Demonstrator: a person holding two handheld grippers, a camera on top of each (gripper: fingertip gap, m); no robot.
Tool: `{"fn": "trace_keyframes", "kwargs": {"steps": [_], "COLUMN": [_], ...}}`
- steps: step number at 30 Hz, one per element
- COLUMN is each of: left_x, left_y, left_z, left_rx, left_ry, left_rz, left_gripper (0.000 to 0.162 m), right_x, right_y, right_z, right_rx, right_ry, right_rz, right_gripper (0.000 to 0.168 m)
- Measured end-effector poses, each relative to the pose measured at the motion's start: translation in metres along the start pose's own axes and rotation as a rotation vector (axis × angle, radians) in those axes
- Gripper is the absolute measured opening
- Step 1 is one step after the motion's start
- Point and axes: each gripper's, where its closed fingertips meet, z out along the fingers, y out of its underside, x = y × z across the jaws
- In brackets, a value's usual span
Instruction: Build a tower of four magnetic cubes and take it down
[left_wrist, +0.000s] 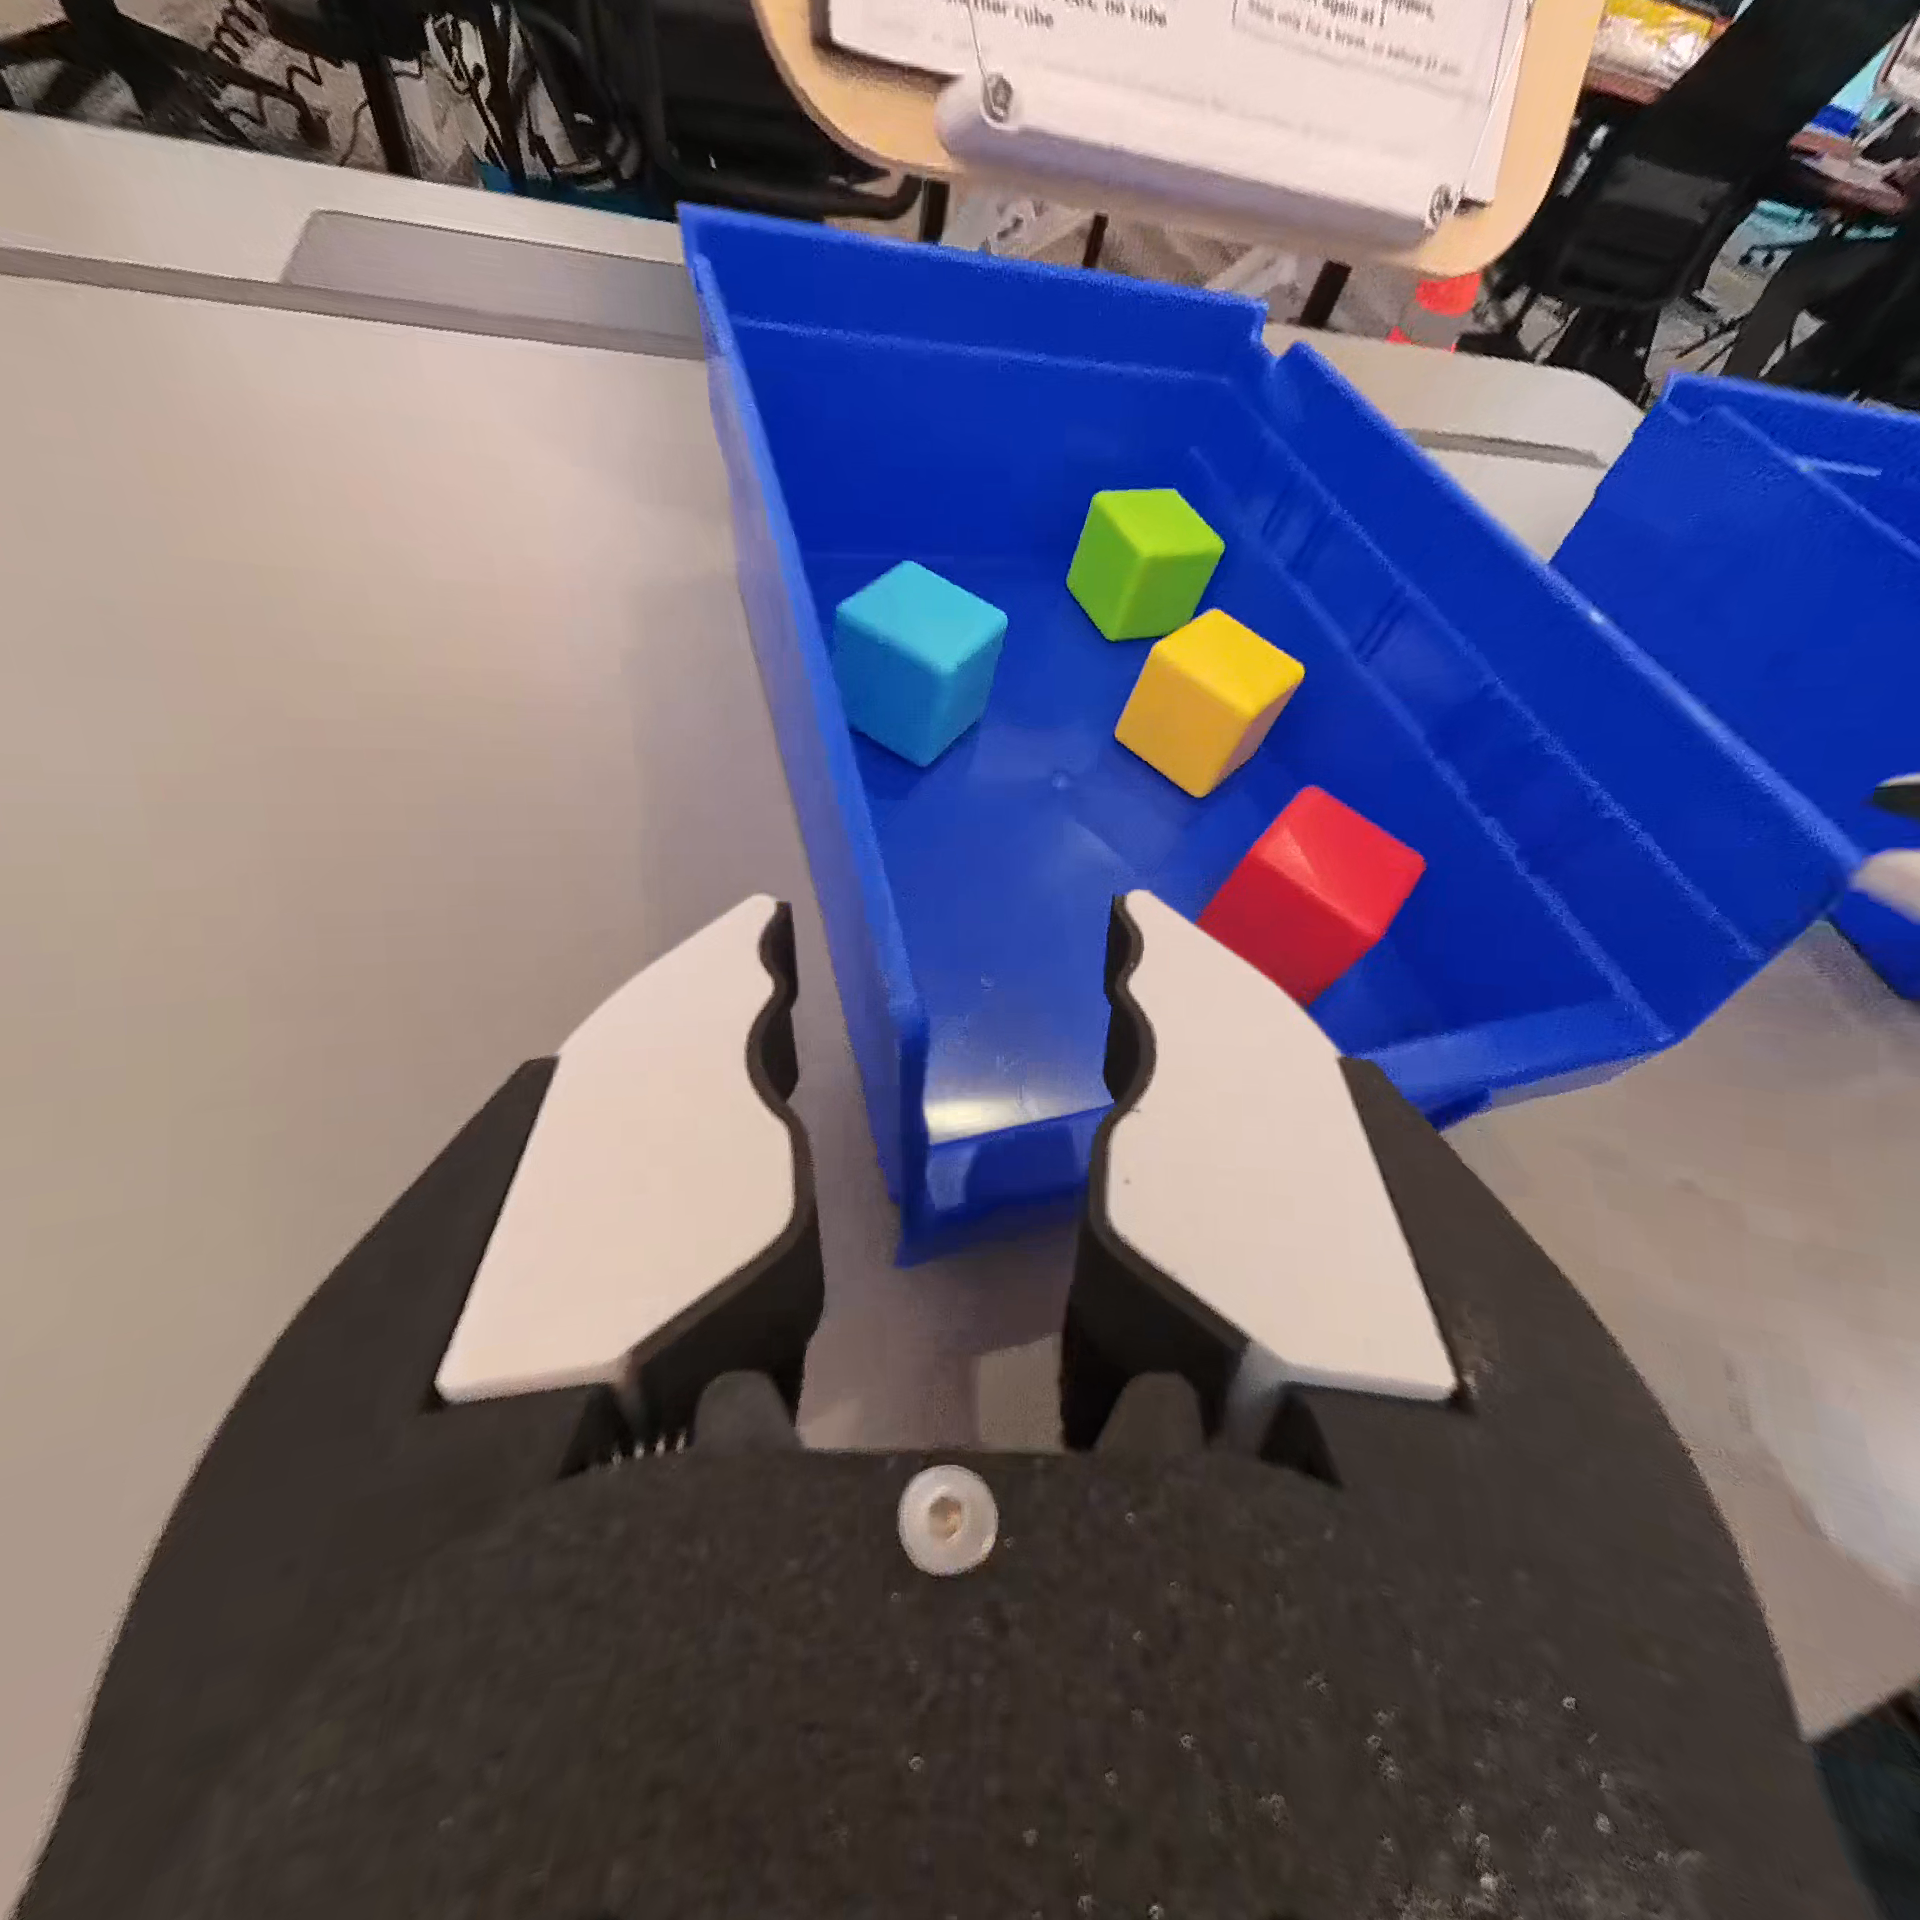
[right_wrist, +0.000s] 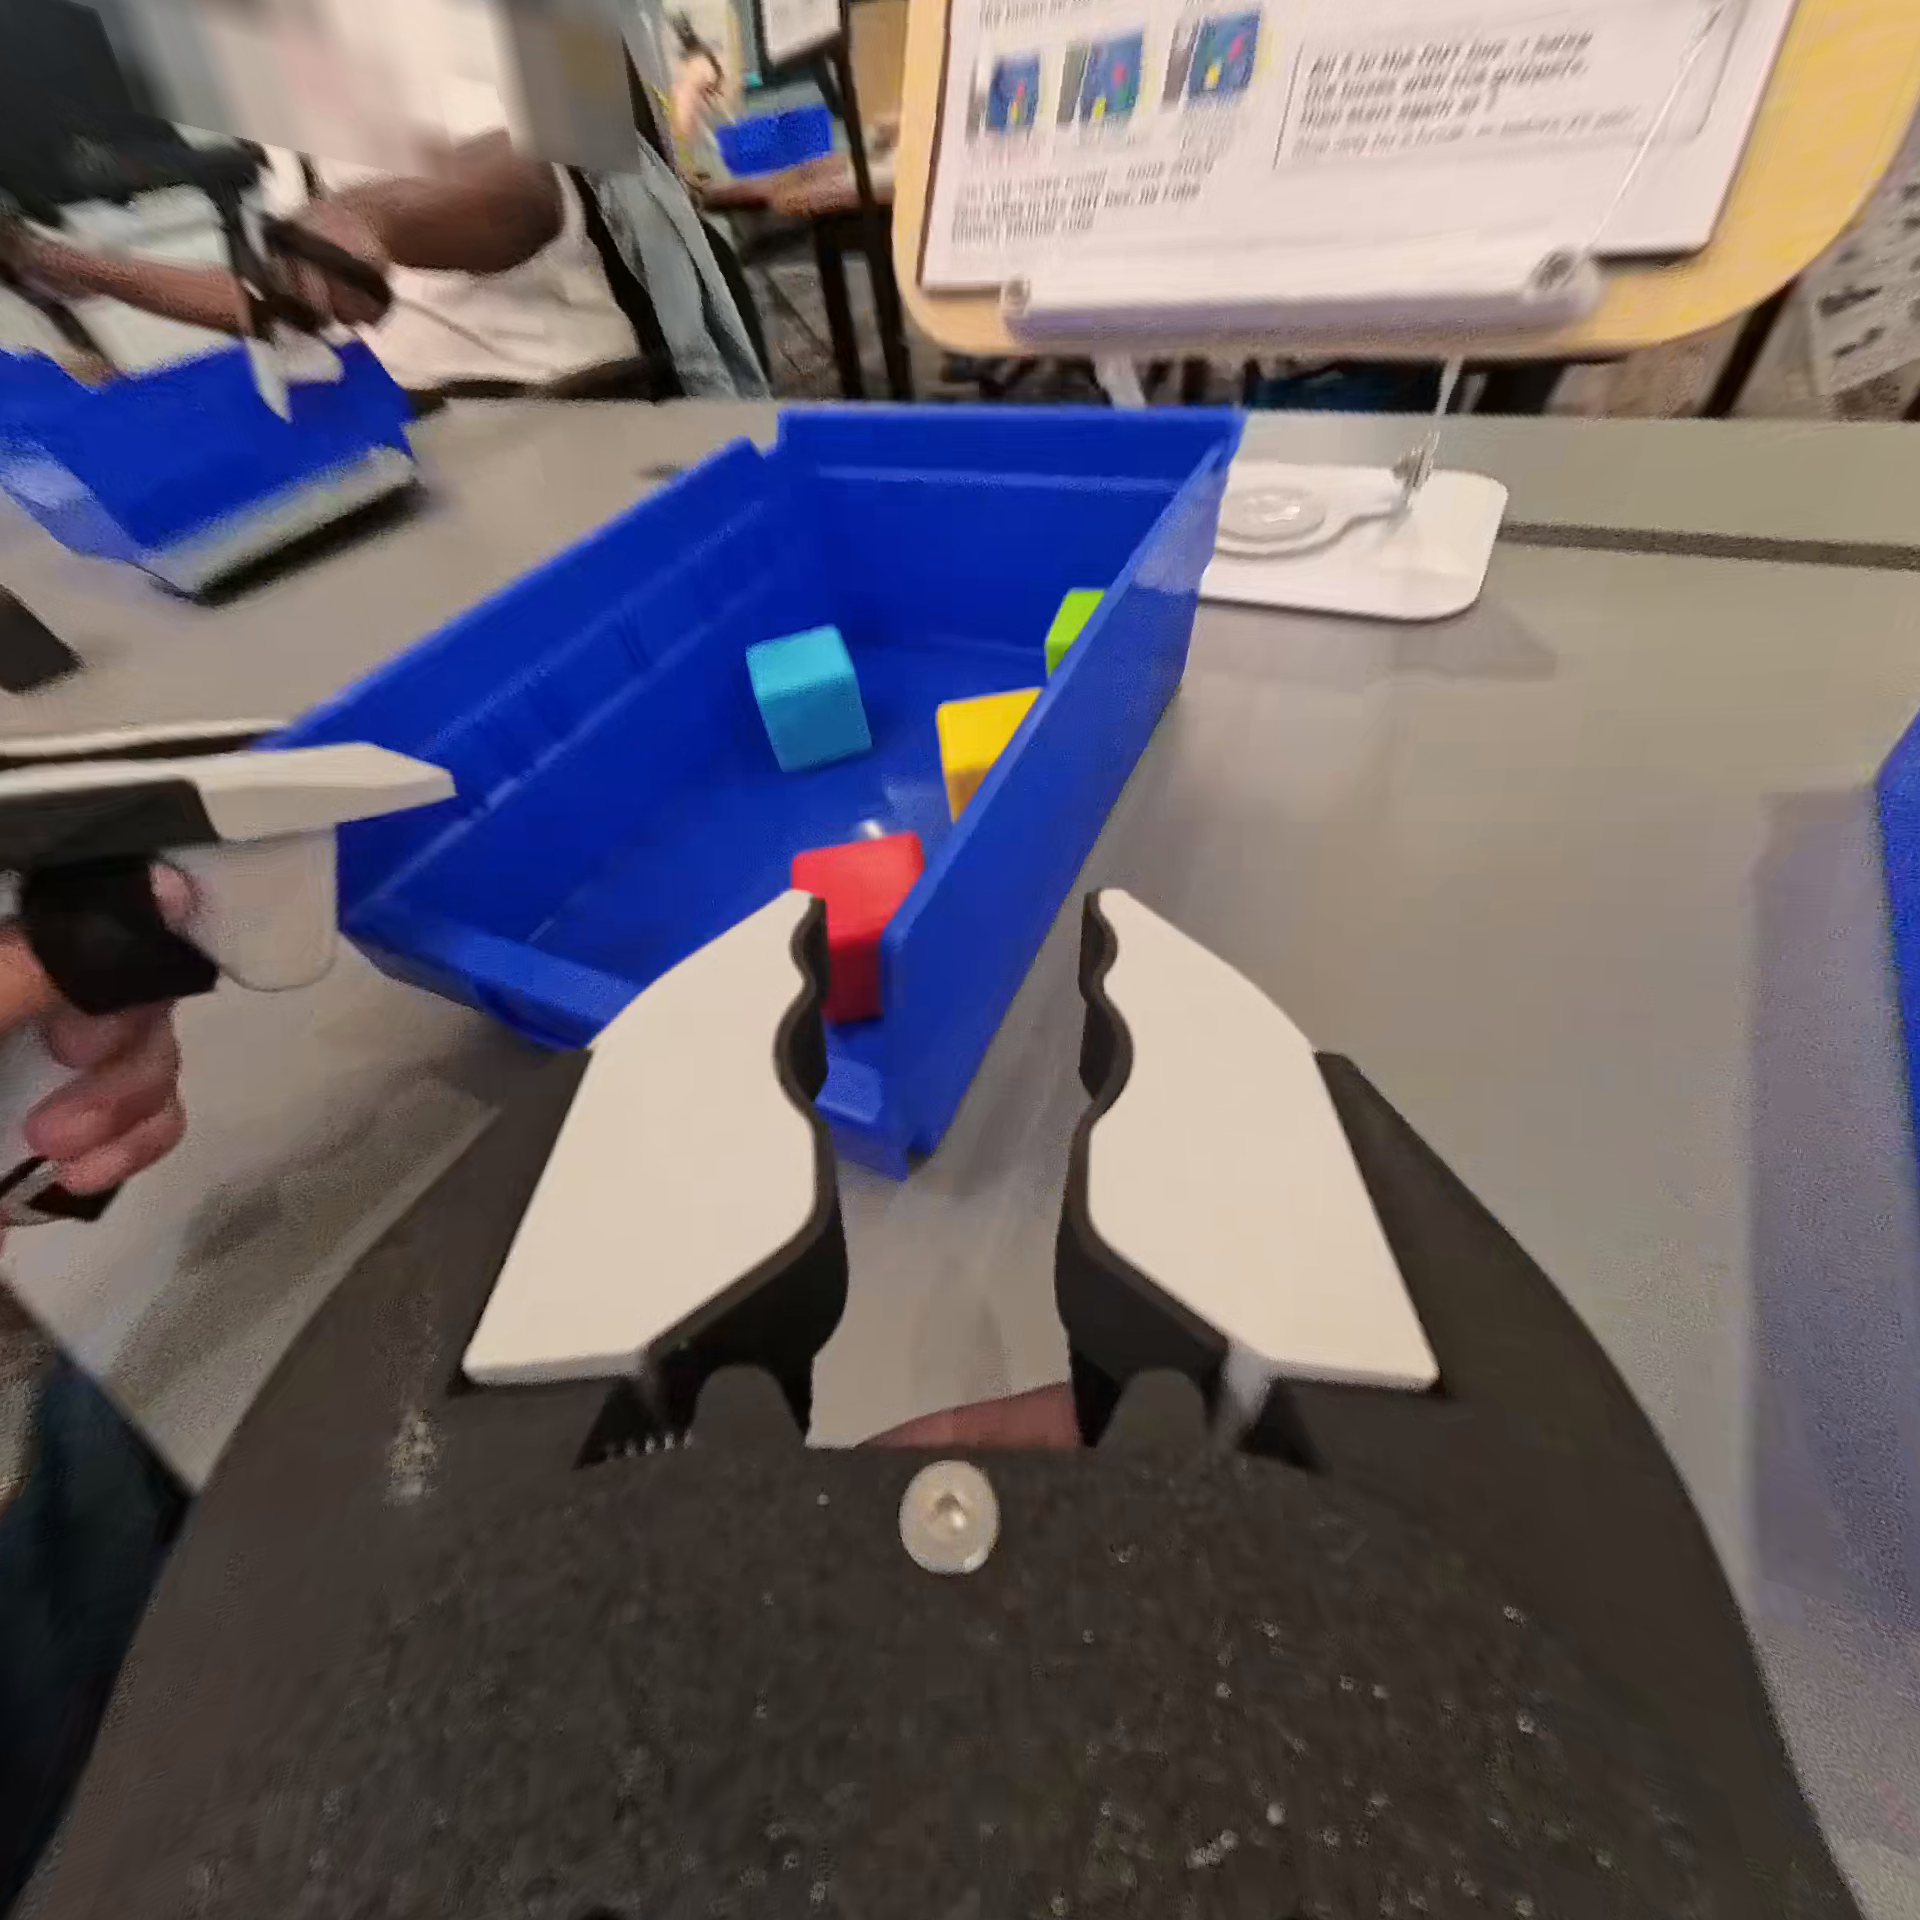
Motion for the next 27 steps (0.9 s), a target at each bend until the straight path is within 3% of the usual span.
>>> {"fn": "trace_keyframes", "kwargs": {"steps": [3,4,5,6,7,8,14,21,27], "left_x": [0.001,-0.003,-0.006,-0.010,-0.016,-0.022,-0.067,-0.167,-0.240], "left_y": [0.003,0.003,0.003,0.004,0.004,0.003,-0.006,-0.026,-0.026], "left_z": [0.011,0.011,0.011,0.011,0.009,0.007,-0.015,-0.057,-0.068], "left_rx": [-0.009,-0.006,-0.010,-0.011,-0.012,-0.013,0.004,0.051,0.044], "left_ry": [-0.016,-0.041,-0.057,-0.070,-0.097,-0.118,-0.175,-0.332,-0.356], "left_rz": [0.008,0.013,0.031,0.044,0.049,0.046,-0.010,0.023,0.000], "left_gripper": [0.036,0.022,0.010,0.008,0.005,0.004,0.003,0.004,0.004], "right_x": [-0.013,-0.017,-0.016,-0.014,-0.009,-0.008,-0.055,-0.151,-0.210], "right_y": [0.020,0.024,0.023,0.020,0.017,0.018,0.011,0.006,0.003], "right_z": [0.023,0.030,0.035,0.037,0.037,0.038,0.056,0.107,0.153], "right_rx": [-0.035,-0.044,-0.036,-0.020,-0.008,-0.016,0.051,0.063,0.024], "right_ry": [0.070,0.076,0.114,0.154,0.214,0.238,0.286,0.215,0.176], "right_rz": [0.005,0.015,0.037,0.043,0.055,0.073,0.091,0.076,0.036], "right_gripper": [0.043,0.039,0.048,0.040,0.017,0.005,0.004,0.004,0.004]}}
